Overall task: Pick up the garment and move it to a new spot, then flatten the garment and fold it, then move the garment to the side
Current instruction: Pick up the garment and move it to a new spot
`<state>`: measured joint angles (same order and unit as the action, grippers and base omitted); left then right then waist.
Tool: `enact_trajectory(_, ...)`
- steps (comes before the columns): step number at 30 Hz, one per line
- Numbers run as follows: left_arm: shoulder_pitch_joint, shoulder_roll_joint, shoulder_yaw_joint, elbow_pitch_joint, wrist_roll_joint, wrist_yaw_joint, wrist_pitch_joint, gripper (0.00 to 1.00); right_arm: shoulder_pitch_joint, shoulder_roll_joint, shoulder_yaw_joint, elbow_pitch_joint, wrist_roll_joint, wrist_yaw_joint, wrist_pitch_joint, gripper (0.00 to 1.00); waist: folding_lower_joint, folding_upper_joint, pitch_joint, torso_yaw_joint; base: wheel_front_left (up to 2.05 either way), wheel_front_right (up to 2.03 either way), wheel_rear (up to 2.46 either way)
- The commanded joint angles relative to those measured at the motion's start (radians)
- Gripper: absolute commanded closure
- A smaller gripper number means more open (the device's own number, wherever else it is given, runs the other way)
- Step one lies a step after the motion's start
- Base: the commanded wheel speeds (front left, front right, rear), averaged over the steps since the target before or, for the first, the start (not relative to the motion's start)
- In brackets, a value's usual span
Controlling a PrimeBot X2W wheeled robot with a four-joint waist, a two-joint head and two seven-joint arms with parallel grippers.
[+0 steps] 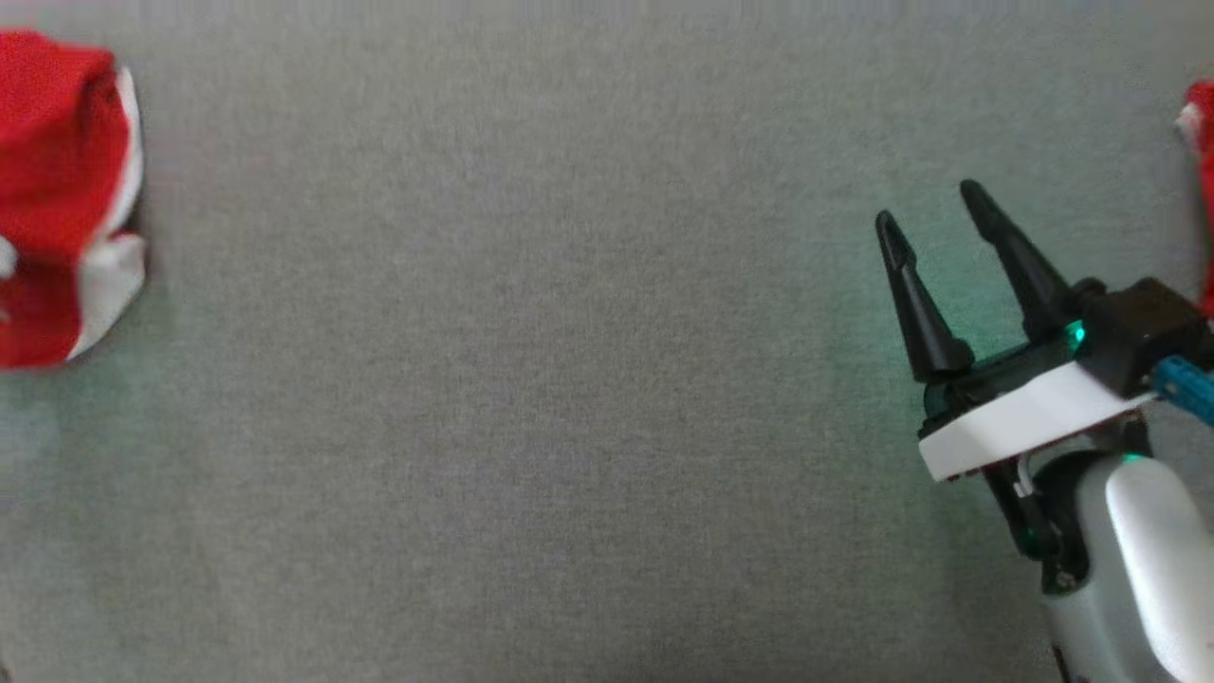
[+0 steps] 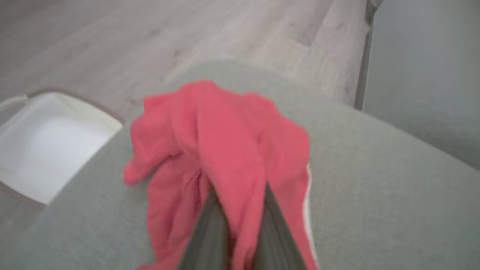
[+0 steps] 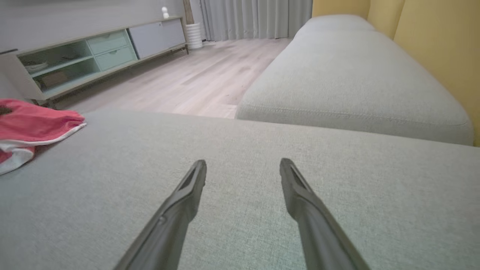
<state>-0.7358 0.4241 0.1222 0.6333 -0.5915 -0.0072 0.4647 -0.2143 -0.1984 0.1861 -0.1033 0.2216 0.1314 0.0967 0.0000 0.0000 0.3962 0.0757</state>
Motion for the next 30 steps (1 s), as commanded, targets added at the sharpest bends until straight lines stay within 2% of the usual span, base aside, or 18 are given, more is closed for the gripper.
enact_trajectory(1,-0.061,0.091,0.018,-0.074,0.022,-0.013,-0.034,1.00,0.012,0.008,0.018,-0.018,0.008,-0.001,-0.017,0.00,0.0000,0.0000,-0.095,-0.012,0.00,0.00,0.00)
enact_trajectory(3,-0.089,0.112,-0.015,-0.122,0.057,-0.033,-0.054,1.00,0.024,0.021,0.020,0.004,0.017,-0.001,-0.030,0.00,0.0000,0.0000,-0.146,-0.019,0.00,0.00,0.00)
enact_trajectory(5,-0.105,0.108,-0.028,-0.147,0.061,-0.042,-0.058,1.00,0.030,0.027,0.021,0.016,0.022,-0.001,-0.036,0.00,0.0000,0.0000,-0.174,-0.024,0.00,0.00,0.00)
enact_trajectory(11,-0.169,0.059,-0.133,-0.307,0.060,-0.081,0.011,1.00,0.072,0.064,0.023,0.063,0.041,-0.001,-0.068,0.00,0.0000,0.0000,-0.307,-0.067,0.00,0.00,0.00)
enact_trajectory(16,-0.165,-0.026,-0.227,-0.451,0.012,-0.101,0.073,1.00,0.092,0.078,0.027,0.069,0.048,-0.001,-0.070,0.00,0.0000,0.0000,-0.338,-0.118,0.00,0.00,0.00)
enact_trajectory(21,-0.080,-0.129,-0.356,-0.563,-0.041,-0.113,0.111,1.00,0.085,0.083,0.040,0.058,0.050,-0.001,-0.063,0.00,0.0000,0.0000,-0.311,-0.199,0.00,0.00,0.00)
enact_trajectory(25,0.005,-0.165,-0.443,-0.549,-0.023,-0.117,0.083,1.00,0.063,0.088,0.055,0.059,0.054,-0.001,-0.067,0.00,0.0000,0.0000,-0.278,-0.259,0.00,0.00,0.00)
enact_trajectory(30,0.081,-0.181,-0.521,-0.435,0.012,-0.120,-0.016,1.00,0.037,0.097,0.073,0.072,0.061,-0.001,-0.083,0.00,0.0000,0.0000,-0.239,-0.311,0.00,0.00,0.00)
